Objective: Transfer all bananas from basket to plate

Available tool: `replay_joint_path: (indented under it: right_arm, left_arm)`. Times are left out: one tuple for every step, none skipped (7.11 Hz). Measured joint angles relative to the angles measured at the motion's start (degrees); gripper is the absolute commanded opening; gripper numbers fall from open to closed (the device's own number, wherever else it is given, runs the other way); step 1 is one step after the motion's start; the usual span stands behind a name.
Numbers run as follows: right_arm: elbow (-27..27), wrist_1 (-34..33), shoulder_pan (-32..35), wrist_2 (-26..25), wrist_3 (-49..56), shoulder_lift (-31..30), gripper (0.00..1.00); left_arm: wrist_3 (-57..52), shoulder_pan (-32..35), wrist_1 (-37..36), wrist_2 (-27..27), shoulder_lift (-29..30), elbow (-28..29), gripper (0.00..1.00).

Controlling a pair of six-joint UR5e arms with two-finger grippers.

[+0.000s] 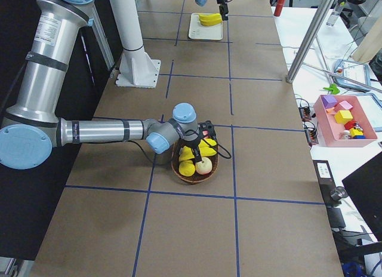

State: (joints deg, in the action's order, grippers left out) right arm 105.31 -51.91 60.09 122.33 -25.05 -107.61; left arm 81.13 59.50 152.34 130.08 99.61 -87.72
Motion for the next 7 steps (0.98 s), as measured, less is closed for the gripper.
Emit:
replay_joint_path:
  right_arm:
    - [-0.04, -0.02, -0.09, -0.04, 0.03, -0.26, 0.78]
    - [-0.04, -0.03, -0.47, -0.06, 0.00, -0.38, 0.77]
    - [-0.03, -0.03, -1.10, -0.09, -0.05, -0.37, 0.76]
    - [-0.03, -0.03, -1.77, -0.13, -0.07, -0.32, 0.74]
    - [-0.04, -0.03, -2.45, -0.41, -0.08, -0.37, 0.63]
    - [-0.05, -0.08, -3.19, -1.17, -0.04, -0.57, 0.48]
    - [-0.06, -0.15, -3.90, -2.00, 0.06, -0.87, 0.33]
  left_arm:
    - [0.00, 0.00, 0.02, 0.00, -0.02, -0.04, 1.00]
    - [0.00, 0.00, 0.00, 0.00, -0.06, -0.05, 1.00]
    - [0.00, 0.00, -0.02, 0.00, -0.09, -0.03, 1.00]
    - [0.00, 0.00, -0.02, 0.00, -0.11, -0.01, 1.00]
    - [0.00, 0.00, -0.02, 0.00, -0.12, 0.00, 1.00]
    - [0.00, 0.00, -0.02, 0.00, -0.12, 0.00, 1.00]
    - [0.00, 0.00, -0.03, 0.00, -0.12, 0.00, 1.00]
